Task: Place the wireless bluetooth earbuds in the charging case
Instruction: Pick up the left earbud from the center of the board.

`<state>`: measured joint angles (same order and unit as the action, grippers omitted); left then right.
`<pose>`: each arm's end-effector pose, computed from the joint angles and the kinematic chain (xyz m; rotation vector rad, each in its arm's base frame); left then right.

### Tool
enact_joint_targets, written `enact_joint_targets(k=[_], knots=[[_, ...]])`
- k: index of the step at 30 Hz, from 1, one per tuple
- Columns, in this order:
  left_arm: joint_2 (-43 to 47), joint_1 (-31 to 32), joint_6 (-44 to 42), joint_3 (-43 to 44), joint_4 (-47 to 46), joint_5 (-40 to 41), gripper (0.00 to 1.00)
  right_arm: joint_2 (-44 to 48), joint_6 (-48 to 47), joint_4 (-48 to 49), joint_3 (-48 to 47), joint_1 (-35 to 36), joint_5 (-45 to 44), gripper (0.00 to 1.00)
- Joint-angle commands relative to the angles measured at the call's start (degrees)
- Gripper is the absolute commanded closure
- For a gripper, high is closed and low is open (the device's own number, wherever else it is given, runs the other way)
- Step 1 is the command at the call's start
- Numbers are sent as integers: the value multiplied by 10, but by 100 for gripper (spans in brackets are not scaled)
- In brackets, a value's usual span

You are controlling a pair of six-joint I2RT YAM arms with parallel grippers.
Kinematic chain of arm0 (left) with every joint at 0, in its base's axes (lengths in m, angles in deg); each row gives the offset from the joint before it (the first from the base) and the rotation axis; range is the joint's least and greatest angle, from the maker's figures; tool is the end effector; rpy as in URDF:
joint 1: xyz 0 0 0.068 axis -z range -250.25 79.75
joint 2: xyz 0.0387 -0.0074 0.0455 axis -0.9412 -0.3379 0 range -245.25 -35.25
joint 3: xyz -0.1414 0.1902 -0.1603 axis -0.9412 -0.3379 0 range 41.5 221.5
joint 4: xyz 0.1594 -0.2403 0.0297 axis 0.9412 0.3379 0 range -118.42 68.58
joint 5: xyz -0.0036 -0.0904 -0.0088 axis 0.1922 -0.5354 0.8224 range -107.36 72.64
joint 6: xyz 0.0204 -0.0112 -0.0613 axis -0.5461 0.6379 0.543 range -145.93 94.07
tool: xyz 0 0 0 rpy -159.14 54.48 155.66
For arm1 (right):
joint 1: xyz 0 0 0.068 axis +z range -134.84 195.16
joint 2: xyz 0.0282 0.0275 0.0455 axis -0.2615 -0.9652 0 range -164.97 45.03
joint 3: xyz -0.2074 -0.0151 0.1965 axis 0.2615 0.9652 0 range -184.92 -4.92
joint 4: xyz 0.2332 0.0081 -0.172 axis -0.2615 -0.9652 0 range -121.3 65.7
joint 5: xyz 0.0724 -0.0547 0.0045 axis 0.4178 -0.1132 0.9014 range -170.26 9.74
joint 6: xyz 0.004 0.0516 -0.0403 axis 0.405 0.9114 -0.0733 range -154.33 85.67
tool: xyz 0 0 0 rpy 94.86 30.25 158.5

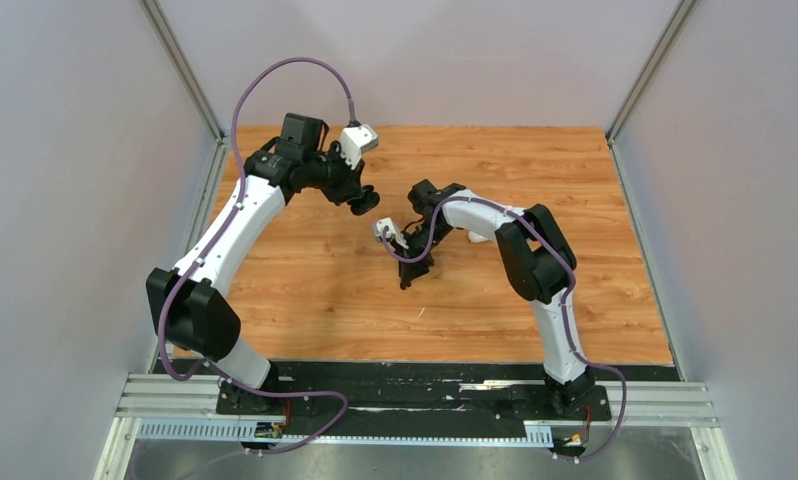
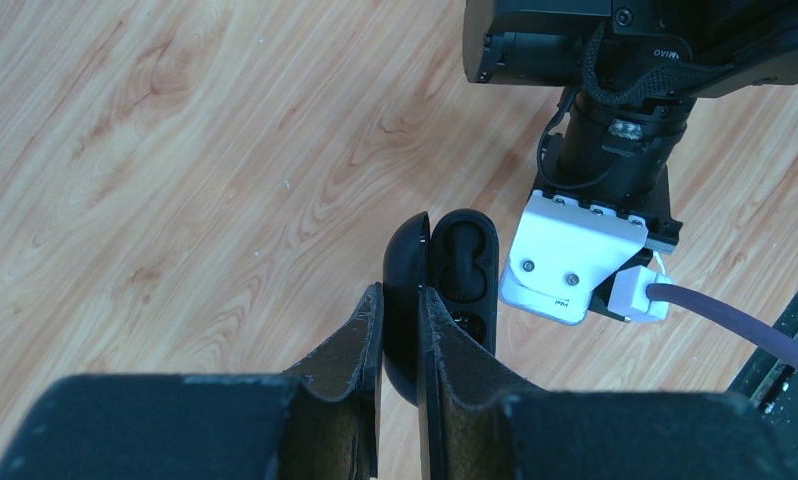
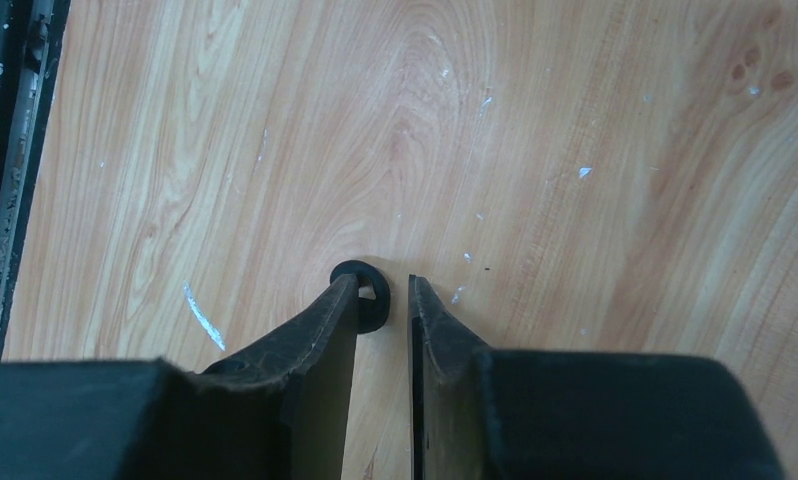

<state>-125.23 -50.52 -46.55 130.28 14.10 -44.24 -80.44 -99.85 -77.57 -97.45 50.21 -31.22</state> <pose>0.3526 -0.1512 0.3625 1.0047 2.0595 -0.5371 0.3475 0.2914 0.1328 -2.0487 1.6501 1.1347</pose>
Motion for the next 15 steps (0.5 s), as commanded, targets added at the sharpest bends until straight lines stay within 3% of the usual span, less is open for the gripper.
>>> enact_joint_targets(k=[1,6,15], knots=[[8,-3,9,-1,-18,-12,100,10,-25,-32,-1,4,-6,76],[6,-3,11,-1,-19,-14,100,12,-24,-35,3,4,-6,76],[6,-3,13,-1,-19,-16,100,17,-14,-34,-4,4,0,89]])
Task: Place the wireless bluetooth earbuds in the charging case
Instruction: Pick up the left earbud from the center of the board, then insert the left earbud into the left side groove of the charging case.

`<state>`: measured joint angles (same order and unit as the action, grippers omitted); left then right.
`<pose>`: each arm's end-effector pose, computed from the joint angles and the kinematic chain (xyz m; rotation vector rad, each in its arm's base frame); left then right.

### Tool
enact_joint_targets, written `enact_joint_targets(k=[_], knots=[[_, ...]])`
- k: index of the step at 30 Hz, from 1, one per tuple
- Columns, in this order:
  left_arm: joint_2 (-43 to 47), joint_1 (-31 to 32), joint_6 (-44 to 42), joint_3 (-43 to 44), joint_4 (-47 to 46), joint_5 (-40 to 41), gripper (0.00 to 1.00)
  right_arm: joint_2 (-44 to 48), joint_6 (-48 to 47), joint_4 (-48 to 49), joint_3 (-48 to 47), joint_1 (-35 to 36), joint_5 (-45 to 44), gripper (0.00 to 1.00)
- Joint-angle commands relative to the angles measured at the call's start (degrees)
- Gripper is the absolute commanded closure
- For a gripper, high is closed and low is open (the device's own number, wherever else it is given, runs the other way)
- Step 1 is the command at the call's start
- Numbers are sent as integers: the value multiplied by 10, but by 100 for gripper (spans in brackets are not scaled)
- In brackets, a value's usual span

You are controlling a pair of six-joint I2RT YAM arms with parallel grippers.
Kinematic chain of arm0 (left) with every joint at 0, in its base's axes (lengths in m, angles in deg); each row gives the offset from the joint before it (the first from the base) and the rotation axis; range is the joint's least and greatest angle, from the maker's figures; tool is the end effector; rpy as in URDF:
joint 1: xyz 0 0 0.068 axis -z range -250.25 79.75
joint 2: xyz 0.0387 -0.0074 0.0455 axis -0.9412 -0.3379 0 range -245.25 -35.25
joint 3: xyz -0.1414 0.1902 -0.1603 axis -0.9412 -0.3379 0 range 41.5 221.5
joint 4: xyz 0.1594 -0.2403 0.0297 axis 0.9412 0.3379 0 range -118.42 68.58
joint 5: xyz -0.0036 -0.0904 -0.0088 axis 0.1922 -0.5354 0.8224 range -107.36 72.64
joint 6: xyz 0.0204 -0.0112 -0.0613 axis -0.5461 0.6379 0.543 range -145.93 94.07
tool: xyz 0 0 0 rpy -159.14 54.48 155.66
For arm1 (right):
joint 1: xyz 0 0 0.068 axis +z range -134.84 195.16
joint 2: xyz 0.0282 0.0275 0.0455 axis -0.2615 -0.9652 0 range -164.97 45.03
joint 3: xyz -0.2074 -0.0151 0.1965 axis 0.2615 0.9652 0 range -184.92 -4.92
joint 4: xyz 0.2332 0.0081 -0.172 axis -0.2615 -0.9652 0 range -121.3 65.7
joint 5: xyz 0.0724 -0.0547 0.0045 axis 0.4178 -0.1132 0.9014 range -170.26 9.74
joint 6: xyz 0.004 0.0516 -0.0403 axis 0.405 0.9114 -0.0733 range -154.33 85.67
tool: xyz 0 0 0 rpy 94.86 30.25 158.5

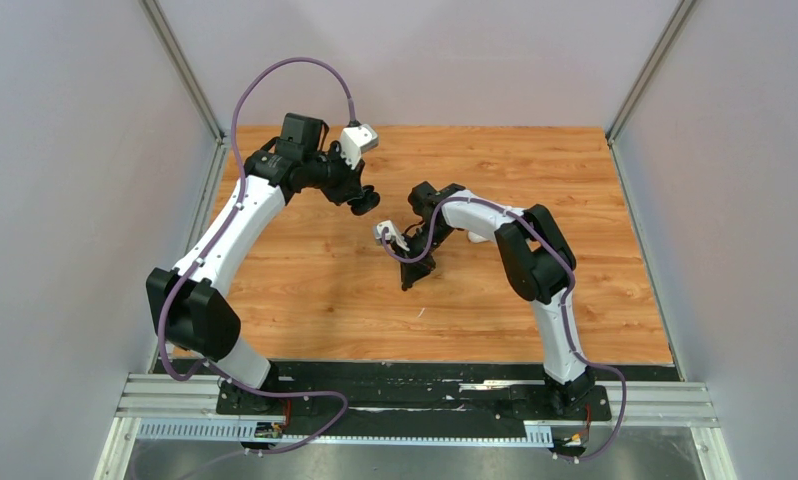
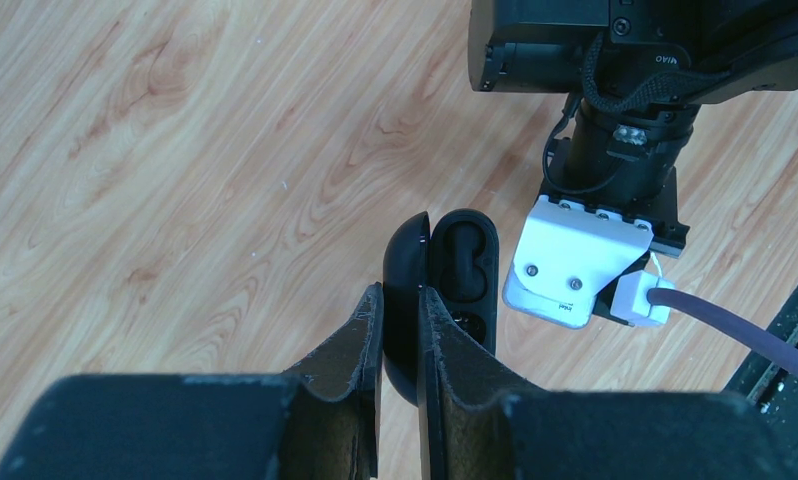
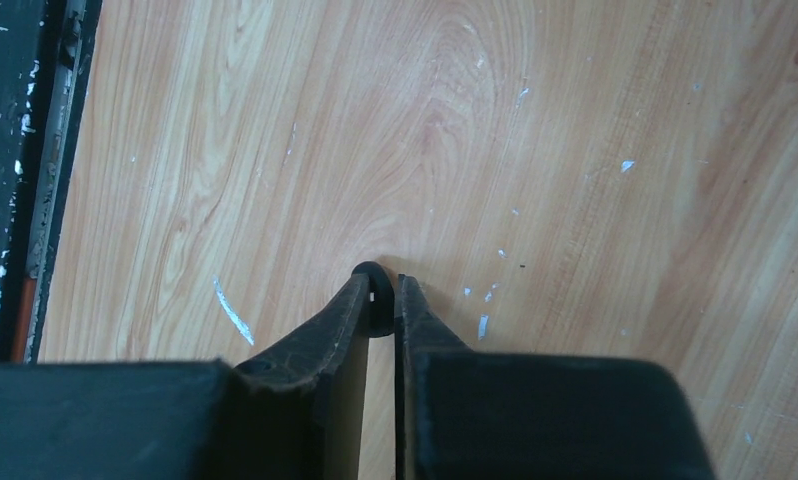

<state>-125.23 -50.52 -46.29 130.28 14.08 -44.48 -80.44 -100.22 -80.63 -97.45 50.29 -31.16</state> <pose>0.3525 -0.1514 0.3626 1.0019 2.0603 -0.5442 0.3424 0.2886 0.1327 -2.0613 1.6885 1.1690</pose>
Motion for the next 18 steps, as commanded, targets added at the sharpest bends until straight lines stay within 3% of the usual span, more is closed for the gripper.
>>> enact_joint_targets(k=[1,5,18], knots=[[6,-3,10,-1,-19,-14,100,19,-9,-5,-6,3,1,92],[4,-3,7,1,-17,-14,100,38,-1,-7,-8,0,6,100],[-92,2,-24,65,-38,-46,100,266,36,31,-7,-79,33,100]])
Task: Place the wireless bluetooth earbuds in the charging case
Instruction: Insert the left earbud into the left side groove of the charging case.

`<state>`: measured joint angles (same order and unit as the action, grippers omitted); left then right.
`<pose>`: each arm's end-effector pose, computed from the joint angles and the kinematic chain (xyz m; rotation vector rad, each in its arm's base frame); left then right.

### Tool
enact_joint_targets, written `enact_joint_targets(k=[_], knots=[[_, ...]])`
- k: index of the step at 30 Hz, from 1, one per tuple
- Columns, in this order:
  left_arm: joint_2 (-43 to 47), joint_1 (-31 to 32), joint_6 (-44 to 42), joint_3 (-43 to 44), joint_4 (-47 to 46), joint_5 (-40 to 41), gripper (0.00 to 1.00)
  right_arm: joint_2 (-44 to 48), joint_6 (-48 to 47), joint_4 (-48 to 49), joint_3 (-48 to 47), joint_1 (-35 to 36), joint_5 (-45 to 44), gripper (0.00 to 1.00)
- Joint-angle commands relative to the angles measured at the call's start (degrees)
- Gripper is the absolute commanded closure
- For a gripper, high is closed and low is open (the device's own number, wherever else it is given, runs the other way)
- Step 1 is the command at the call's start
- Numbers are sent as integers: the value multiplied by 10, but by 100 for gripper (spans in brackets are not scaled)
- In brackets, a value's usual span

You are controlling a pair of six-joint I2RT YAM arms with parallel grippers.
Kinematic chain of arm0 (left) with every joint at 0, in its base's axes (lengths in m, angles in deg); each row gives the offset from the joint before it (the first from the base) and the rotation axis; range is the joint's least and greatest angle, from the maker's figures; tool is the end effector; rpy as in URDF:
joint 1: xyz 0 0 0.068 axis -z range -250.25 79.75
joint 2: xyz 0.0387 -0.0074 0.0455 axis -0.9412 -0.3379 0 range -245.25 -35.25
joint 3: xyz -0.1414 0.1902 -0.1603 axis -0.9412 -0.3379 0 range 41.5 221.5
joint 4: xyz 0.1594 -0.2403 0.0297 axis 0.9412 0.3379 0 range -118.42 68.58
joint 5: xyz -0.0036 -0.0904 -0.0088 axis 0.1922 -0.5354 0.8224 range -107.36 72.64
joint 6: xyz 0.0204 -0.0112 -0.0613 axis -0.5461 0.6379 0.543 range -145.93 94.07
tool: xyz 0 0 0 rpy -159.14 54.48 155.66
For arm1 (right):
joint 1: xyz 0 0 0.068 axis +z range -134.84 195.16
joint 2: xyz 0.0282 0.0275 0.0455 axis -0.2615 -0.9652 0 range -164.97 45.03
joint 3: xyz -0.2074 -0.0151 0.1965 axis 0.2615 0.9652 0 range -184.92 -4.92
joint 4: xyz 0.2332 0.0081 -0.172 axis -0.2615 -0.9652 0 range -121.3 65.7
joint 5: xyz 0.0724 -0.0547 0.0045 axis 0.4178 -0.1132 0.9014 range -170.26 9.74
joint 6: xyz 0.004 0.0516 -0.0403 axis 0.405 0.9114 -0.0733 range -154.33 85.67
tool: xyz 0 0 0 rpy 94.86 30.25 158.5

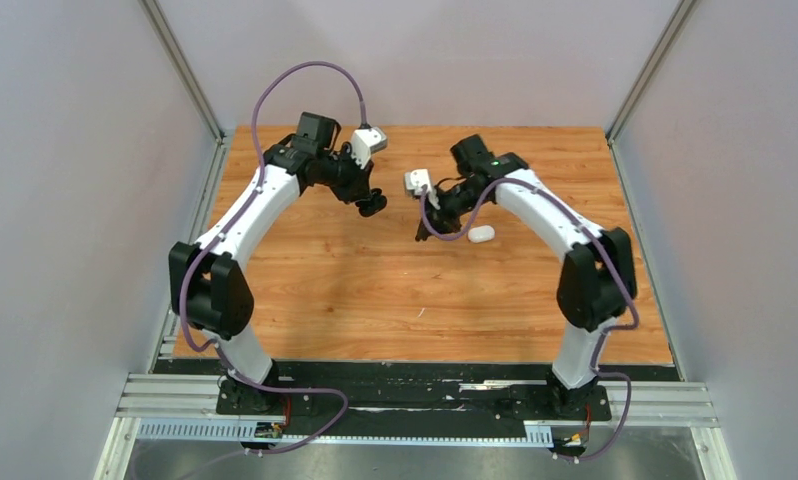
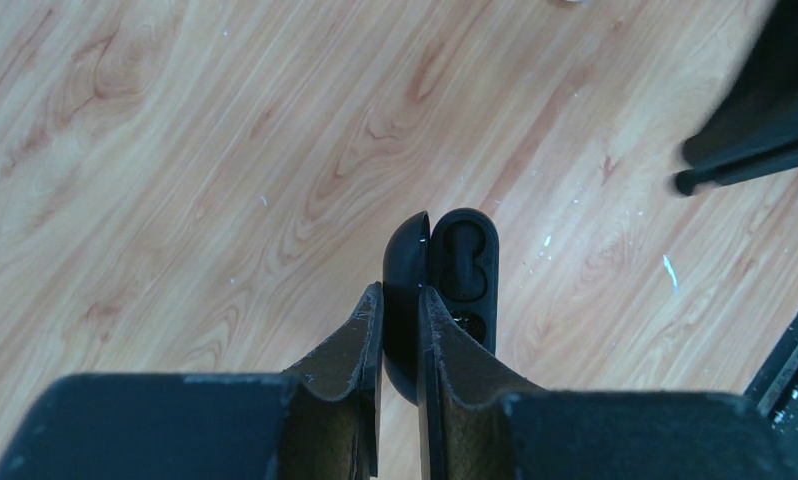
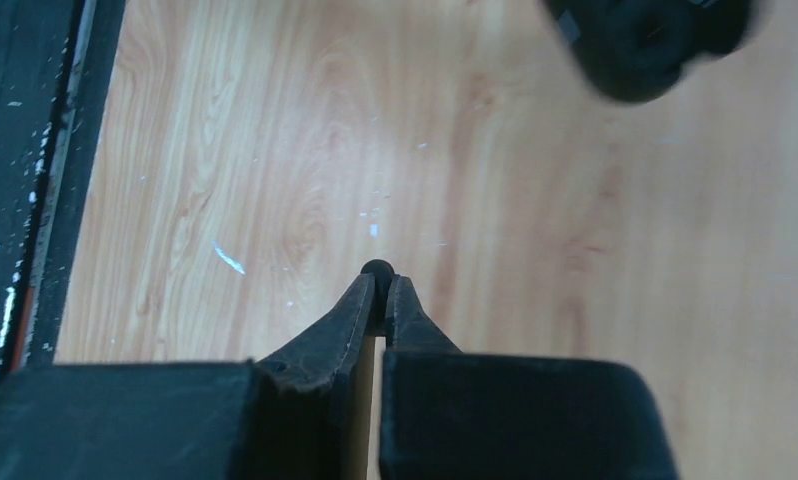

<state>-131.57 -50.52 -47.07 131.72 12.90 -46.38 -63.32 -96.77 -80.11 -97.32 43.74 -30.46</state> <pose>0.3785 -0.1623 0.3323 1.0344 2.1028 -0.5921 0.3518 0.2366 0.2573 -1.8587 1.5723 0.9646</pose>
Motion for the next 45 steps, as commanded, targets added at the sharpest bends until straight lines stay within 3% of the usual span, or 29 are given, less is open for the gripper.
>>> enact_joint_targets(k=[1,6,12,30,45], knots=[[-42,3,-19,58,-26,-32,100,111,1,35,-10,-14,24,100],[-72,26,-43,121,-7,-57,100,159,7,111,-21,-12,38,100],[-76,47,-64,146,13,-82,100,149,7,155,-41,7,33,100],[-60,72,-53,165,62,-119,100,121,-86,184,-36,44,-2,100],[-64,73,-54,181,74,-119,100,99,-79,177,-37,48,-26,100]])
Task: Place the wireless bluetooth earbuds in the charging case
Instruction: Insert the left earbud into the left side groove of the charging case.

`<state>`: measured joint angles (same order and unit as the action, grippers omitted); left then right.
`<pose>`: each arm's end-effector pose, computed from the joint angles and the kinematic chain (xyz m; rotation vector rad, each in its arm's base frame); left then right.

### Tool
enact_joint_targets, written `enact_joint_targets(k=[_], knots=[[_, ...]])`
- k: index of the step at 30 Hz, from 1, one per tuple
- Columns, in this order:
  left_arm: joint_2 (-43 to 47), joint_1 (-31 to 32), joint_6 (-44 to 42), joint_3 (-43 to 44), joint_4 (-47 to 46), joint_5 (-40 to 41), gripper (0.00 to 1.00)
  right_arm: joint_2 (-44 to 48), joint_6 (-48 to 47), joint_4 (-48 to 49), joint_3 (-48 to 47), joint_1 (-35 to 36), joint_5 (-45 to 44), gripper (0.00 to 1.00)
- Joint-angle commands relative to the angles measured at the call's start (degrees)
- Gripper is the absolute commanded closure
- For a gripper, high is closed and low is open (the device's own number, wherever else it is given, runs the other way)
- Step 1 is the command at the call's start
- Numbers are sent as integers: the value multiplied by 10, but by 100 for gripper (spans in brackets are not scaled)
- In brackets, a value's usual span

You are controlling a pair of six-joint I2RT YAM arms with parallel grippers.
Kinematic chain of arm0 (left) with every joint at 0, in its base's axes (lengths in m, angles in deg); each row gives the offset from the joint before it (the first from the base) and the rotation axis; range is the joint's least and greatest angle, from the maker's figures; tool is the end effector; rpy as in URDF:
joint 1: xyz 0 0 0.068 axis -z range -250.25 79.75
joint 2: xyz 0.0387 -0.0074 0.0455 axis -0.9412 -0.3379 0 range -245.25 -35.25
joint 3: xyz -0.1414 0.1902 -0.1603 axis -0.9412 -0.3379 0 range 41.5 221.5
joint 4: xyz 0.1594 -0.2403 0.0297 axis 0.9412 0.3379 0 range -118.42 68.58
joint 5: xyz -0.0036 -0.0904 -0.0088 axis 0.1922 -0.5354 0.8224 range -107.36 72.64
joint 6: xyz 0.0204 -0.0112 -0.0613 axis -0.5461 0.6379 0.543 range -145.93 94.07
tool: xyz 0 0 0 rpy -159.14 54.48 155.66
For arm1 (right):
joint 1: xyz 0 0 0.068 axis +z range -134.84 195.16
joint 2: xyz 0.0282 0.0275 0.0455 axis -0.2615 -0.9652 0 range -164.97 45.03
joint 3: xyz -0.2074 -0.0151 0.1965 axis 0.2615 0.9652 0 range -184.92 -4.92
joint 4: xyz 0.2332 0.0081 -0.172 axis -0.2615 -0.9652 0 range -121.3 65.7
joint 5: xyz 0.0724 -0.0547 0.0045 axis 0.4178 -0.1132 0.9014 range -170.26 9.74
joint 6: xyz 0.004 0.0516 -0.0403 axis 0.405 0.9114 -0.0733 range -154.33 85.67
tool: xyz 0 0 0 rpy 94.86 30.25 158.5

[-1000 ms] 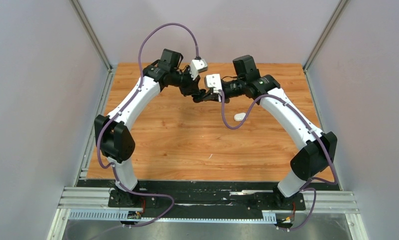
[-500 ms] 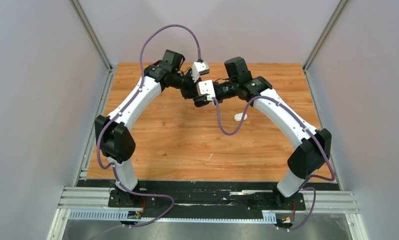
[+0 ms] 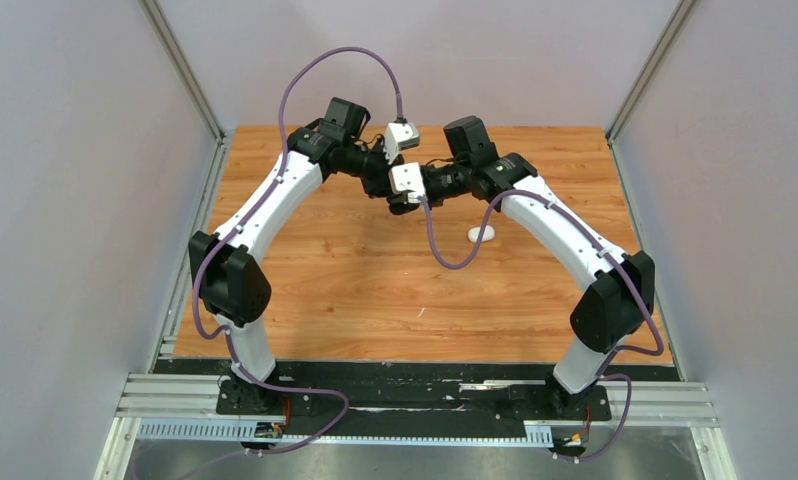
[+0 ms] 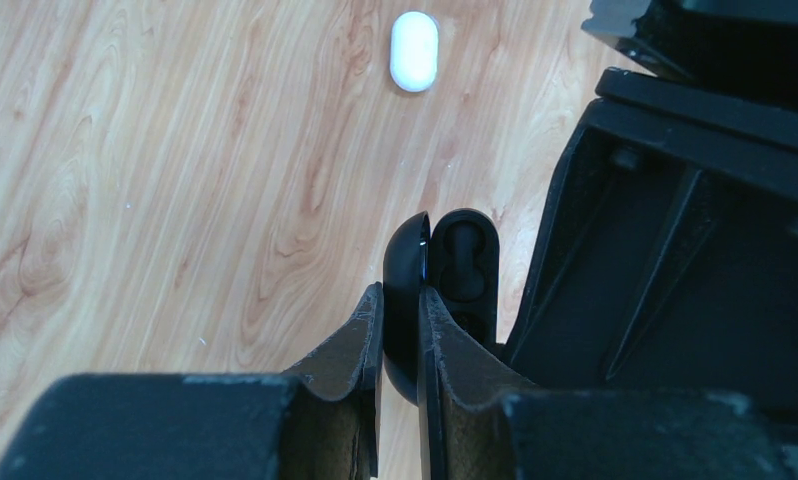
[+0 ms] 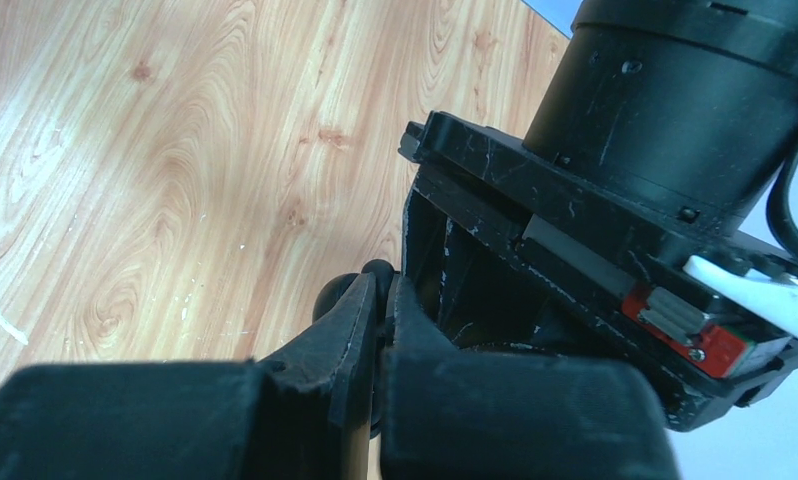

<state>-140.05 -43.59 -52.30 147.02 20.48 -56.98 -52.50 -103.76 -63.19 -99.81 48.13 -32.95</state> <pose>0.3795 -0.2273 0.3607 1.3061 1.9110 -0.8282 0.3280 0.2580 0.3638 -1.8470 0.9674 0.5630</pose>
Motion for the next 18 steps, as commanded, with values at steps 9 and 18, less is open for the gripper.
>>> enact_joint_targets(k=[9,18], knots=[[19,3,12,29,-10,-11,100,-19,-8,-7,-16,7,-10,100],[19,3,16,30,-13,-4,100,-23,-11,-17,-18,9,-26,100]])
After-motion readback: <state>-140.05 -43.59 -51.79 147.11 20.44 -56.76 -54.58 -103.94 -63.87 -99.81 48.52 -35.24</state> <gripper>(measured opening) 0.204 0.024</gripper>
